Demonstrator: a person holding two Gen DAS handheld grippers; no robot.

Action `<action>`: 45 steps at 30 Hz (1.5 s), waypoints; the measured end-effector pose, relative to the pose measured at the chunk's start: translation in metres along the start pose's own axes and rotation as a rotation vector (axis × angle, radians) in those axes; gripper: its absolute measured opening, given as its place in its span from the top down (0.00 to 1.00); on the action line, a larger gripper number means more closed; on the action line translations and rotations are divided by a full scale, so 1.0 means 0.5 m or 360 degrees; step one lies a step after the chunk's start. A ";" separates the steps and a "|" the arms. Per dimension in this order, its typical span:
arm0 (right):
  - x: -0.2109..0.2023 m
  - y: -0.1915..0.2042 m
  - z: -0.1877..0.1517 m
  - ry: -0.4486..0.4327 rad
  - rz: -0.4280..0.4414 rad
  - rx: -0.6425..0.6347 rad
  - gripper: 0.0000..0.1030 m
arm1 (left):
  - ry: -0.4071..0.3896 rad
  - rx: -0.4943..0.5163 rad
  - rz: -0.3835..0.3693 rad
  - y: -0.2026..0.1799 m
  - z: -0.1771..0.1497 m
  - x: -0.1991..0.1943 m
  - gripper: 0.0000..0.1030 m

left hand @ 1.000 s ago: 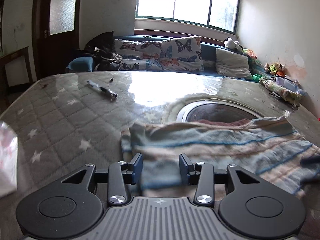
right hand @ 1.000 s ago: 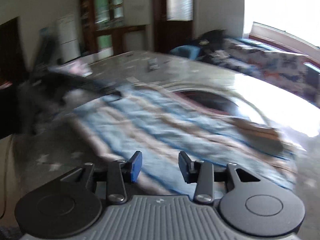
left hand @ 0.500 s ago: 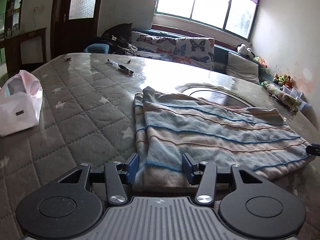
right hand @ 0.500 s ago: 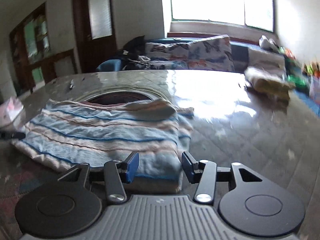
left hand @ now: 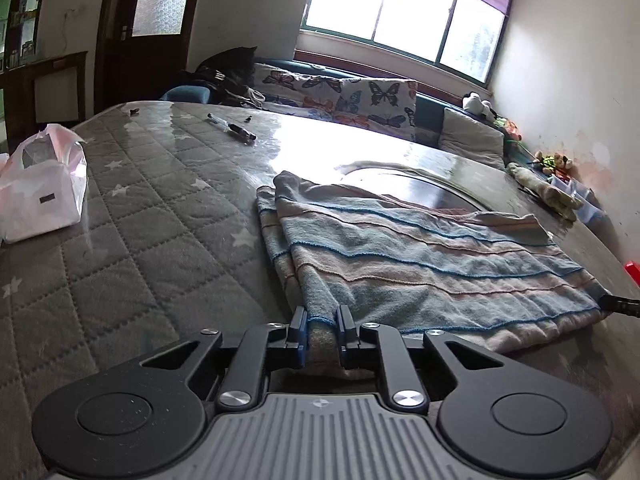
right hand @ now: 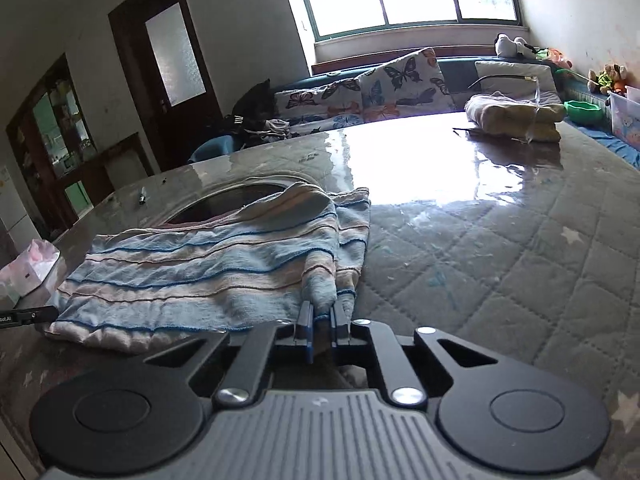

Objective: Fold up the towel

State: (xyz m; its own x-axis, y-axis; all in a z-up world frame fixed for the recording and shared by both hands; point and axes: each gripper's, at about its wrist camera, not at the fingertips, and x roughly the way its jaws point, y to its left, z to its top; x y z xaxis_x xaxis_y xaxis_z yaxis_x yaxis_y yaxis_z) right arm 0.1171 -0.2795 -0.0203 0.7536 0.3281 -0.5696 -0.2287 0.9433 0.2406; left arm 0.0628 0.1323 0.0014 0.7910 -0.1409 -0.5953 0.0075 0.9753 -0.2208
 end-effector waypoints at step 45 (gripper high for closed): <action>0.015 -0.029 0.018 -0.0004 0.0017 0.0005 0.62 | 0.0041 0.0096 -0.0209 -0.109 -0.047 -0.029 0.44</action>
State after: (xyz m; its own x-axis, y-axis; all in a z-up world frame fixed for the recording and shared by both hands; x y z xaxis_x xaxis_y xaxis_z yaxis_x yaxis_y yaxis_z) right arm 0.1318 -0.2912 -0.0210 0.7525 0.3383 -0.5650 -0.2352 0.9395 0.2492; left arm 0.0366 0.0772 0.0041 0.7648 -0.2716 -0.5842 0.1473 0.9565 -0.2517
